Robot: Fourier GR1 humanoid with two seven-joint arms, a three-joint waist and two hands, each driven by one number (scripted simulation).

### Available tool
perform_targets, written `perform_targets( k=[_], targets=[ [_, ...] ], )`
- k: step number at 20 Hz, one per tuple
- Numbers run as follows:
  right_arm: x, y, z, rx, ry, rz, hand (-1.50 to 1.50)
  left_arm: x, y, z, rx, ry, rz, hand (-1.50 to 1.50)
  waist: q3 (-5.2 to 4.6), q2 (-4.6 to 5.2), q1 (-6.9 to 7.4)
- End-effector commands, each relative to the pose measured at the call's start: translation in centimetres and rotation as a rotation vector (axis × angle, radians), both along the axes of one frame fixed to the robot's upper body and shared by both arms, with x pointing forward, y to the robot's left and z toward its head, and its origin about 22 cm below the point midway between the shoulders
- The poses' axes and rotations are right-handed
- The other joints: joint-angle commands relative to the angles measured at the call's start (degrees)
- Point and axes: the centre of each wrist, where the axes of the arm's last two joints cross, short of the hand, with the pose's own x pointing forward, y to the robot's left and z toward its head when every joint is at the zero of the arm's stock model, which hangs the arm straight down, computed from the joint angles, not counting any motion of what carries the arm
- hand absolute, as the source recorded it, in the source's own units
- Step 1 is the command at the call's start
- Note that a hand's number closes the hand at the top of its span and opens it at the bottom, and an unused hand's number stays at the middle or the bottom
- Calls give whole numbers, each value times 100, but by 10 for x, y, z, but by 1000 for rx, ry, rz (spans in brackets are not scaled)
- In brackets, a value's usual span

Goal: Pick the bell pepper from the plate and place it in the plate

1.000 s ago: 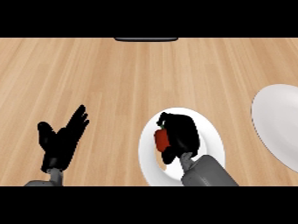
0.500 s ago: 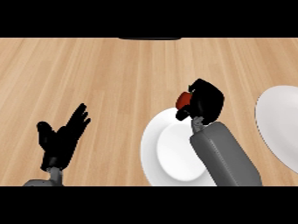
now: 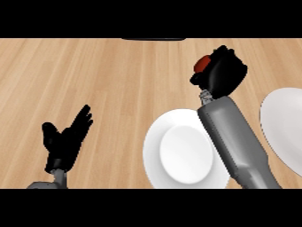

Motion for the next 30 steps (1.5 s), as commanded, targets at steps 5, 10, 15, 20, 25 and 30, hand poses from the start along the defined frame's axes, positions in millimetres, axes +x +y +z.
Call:
perform_targets(
  k=[5,10,15,20,25,30],
  targets=[
    [-1,-25,15,196,-328,-297,150,0,11,1,6,42,28,0,-4,-27,-137],
    [-17,-57,0,195,-472,-334,150,-9,3,-16,-4,66,32,0,-4,-13,-207],
    [-43,-114,-42,87,-448,-454,150,-10,25,-8,9,27,43,0,-6,-24,-250],
    [-58,-162,-48,44,-516,-550,150,-6,7,-13,-6,32,25,0,-6,-14,-250],
    [-74,-225,-60,38,-527,-593,150,-13,1,-14,-6,52,25,0,-4,-19,-187],
    [-83,-266,-85,17,-524,-598,150,-4,6,-5,3,40,21,0,-5,-14,-150]
  ],
)
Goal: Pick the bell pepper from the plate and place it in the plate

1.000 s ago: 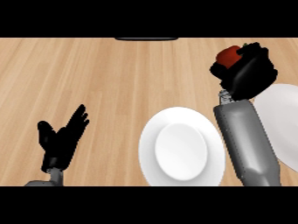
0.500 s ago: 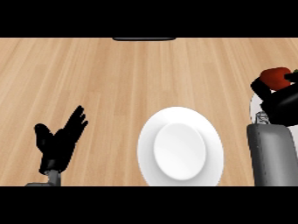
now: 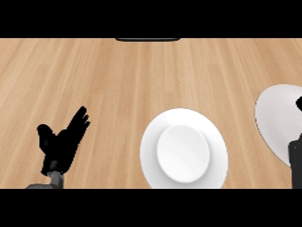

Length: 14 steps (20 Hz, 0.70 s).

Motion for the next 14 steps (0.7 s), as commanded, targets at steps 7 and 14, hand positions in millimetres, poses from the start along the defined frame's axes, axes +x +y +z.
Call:
perform_targets(
  k=[7,14],
  targets=[
    [-23,-59,-38,367,201,-82,-150,-1,11,-3,-10,34,18,0,-11,23,24],
    [-27,-81,-50,377,40,86,-150,-8,9,-12,7,41,15,0,-2,40,62]
  ],
)
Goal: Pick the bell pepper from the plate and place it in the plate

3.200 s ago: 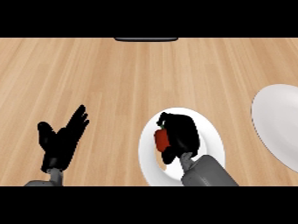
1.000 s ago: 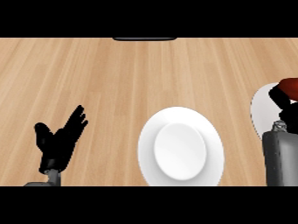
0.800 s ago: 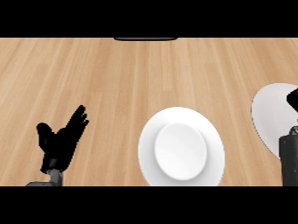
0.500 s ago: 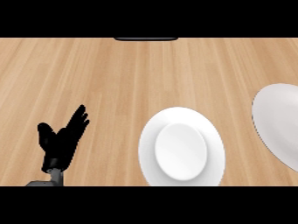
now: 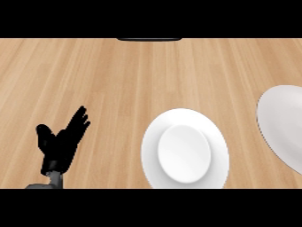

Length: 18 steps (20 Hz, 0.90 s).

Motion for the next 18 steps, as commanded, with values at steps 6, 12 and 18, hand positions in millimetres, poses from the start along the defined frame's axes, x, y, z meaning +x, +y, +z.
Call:
perform_targets(
  k=[6,12,18],
  targets=[
    [-1,-14,14,-118,-330,52,-150,-7,-8,-13,-13,45,-8,0,-7,19,-28],
    [-50,-27,7,-82,-482,29,-150,2,3,6,0,46,33,0,-30,-15,-101],
    [-102,24,-13,38,-568,180,-150,-10,-5,-13,1,67,19,0,-43,-46,-199]
  ],
)
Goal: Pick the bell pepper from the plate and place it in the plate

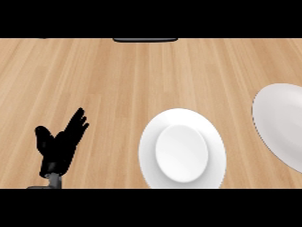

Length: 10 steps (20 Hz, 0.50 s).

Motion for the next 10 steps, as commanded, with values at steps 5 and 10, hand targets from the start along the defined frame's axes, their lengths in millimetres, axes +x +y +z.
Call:
perform_targets(
  k=[5,10],
  targets=[
    [-82,44,-8,30,-47,183,-150,3,-1,-5,10,51,11,0,-28,28,-51],
    [-99,74,-9,52,20,211,-150,-6,-11,3,-7,29,16,0,-23,36,51]
  ],
)
